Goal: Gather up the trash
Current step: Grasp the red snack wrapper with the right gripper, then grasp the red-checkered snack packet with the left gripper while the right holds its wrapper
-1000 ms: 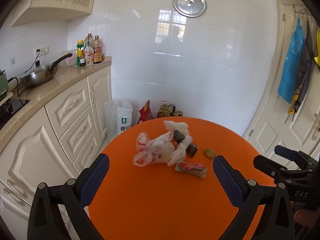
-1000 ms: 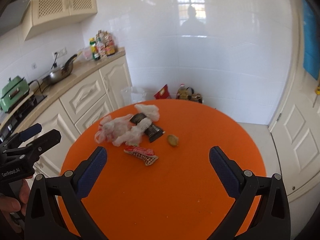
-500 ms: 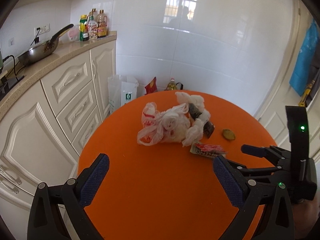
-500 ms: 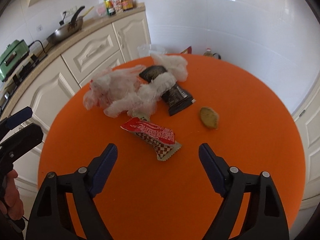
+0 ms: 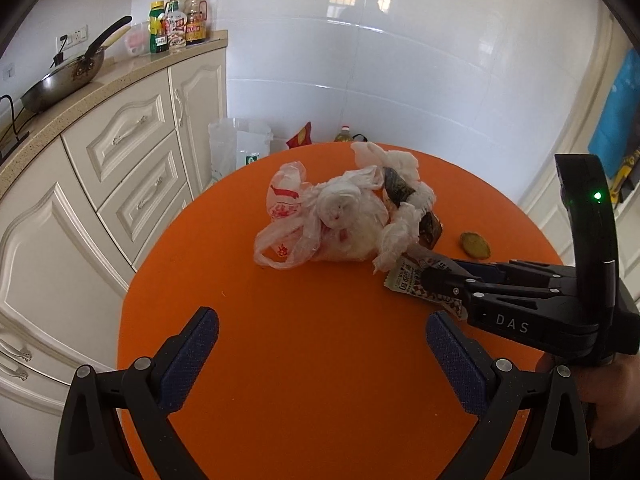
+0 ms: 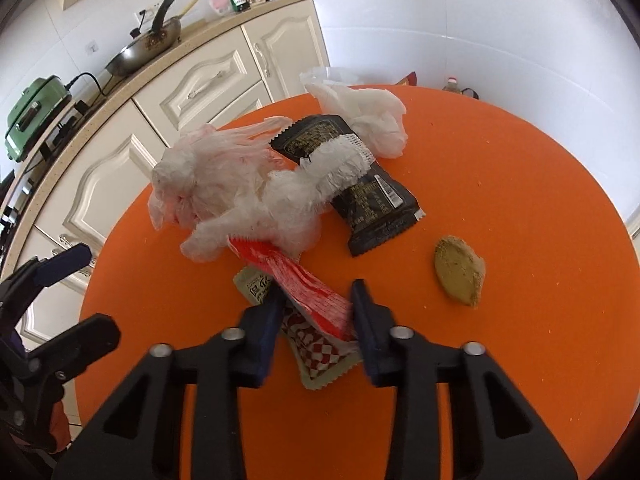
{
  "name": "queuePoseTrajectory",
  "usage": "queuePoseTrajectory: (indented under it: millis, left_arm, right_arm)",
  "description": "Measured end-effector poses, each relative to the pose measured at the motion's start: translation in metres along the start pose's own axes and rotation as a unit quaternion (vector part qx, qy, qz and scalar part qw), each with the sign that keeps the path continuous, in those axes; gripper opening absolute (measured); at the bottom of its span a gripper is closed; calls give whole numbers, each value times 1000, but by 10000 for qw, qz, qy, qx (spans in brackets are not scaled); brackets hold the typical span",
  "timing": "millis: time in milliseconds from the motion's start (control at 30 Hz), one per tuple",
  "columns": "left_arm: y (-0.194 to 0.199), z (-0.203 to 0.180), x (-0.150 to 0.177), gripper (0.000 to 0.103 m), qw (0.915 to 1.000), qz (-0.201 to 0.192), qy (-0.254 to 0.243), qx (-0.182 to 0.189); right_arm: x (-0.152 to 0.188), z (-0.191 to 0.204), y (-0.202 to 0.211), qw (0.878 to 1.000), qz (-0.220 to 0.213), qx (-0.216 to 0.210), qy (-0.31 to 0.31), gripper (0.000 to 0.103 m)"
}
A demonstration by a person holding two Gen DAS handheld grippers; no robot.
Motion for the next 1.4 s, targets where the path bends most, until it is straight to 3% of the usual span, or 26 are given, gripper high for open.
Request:
queuePoseTrajectory:
  millis: [167, 533, 767, 900, 967, 1100, 1167, 1300, 1367, 1400]
  left_arm:
    - [-20, -9, -3, 102, 9999, 43, -96, 136]
    - [-69, -52, 8, 102, 9970, 318, -357, 602]
    - [-124, -85, 2, 100, 9969, 484, -559, 273]
    - [-141, -99, 5, 81, 9945, 352, -967, 187]
    - [-141, -99, 6, 70, 9933, 295, -1062, 336]
    - [-147, -86, -1, 34, 9911, 350, -1067, 714]
    - [-150, -73, -4, 28, 9902, 420, -914, 970]
    - [-157, -69, -4, 29, 9885, 482, -937, 1085]
    - [-160, -69, -5, 36, 9887, 483, -941, 1061]
    - [-163, -71, -6, 48, 9888, 483, -961, 1035]
  right_arm:
    - [10, -4, 16, 9998, -124, 75, -117, 24]
    - [39, -48, 75, 9934, -495, 495, -910, 22]
    - [49, -77, 98, 9880, -651, 673, -1226, 22]
    - [53, -87, 108, 9867, -714, 678, -1296, 22]
    - [54, -90, 110, 9861, -741, 670, -1325, 22]
    - [58, -92, 108, 9849, -744, 668, -1412, 22]
    - [61, -91, 106, 9846, -733, 655, -1443, 22]
    - [66, -87, 102, 9848, -688, 651, -1453, 22]
    - [66, -85, 100, 9852, -670, 651, -1434, 22]
    - [65, -84, 98, 9854, -660, 666, -1420, 22]
Point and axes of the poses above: each gripper's, at about its wrist camera, not at the fingertips, and y roughly against the way its jaws point, z to its left, x to its underside, the point moved 4 cm from there along -y, roughly the way its jaws point, and after that the axes turned 13 degrees about -z, right-handed, at the moved point
